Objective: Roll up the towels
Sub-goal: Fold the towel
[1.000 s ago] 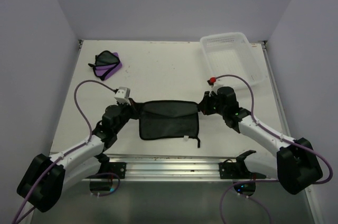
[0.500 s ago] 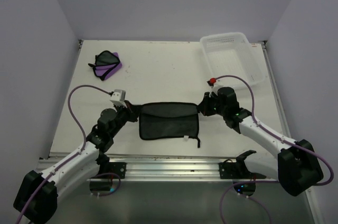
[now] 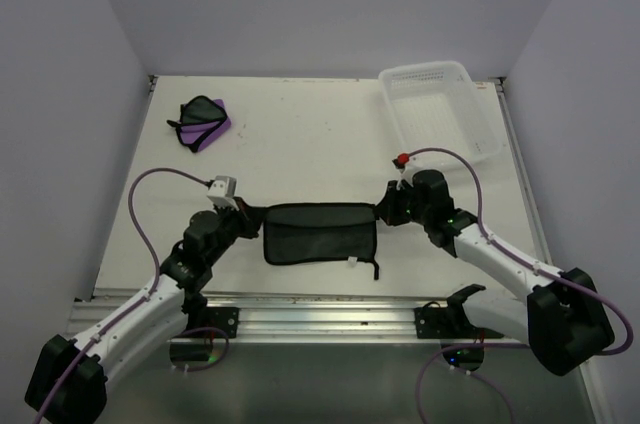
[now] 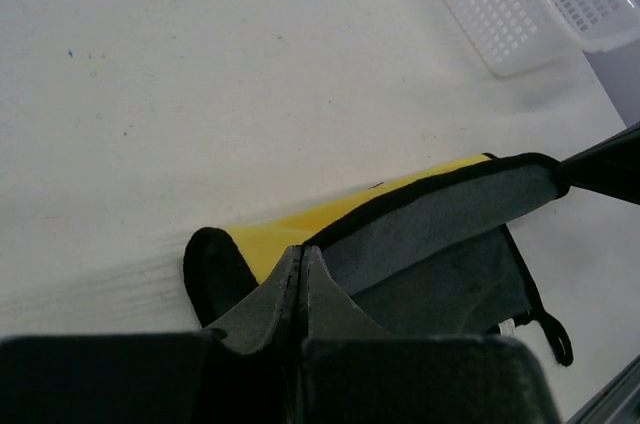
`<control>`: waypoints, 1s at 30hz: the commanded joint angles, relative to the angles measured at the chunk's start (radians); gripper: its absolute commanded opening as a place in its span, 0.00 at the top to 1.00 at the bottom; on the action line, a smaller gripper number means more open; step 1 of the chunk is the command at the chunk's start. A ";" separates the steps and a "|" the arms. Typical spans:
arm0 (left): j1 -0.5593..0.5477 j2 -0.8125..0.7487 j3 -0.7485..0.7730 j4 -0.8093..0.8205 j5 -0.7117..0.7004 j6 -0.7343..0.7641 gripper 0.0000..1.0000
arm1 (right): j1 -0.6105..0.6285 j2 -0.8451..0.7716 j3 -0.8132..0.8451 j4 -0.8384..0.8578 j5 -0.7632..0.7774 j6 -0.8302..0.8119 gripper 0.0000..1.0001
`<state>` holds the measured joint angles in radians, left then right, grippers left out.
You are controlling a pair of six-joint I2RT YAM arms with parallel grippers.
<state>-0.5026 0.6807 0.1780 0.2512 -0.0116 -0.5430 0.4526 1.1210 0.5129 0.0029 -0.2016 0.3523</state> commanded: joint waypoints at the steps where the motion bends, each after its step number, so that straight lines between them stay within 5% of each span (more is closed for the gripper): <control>1: 0.001 -0.029 -0.040 -0.013 0.007 -0.029 1.00 | 0.004 -0.041 -0.010 -0.026 -0.016 0.007 1.00; 30: -0.001 -0.112 -0.060 -0.164 0.001 -0.090 1.00 | 0.008 -0.105 -0.090 -0.030 -0.056 0.051 1.00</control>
<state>-0.5026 0.5827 0.1215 0.0982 -0.0105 -0.6174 0.4576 1.0264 0.4313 -0.0208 -0.2386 0.3939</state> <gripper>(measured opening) 0.009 0.014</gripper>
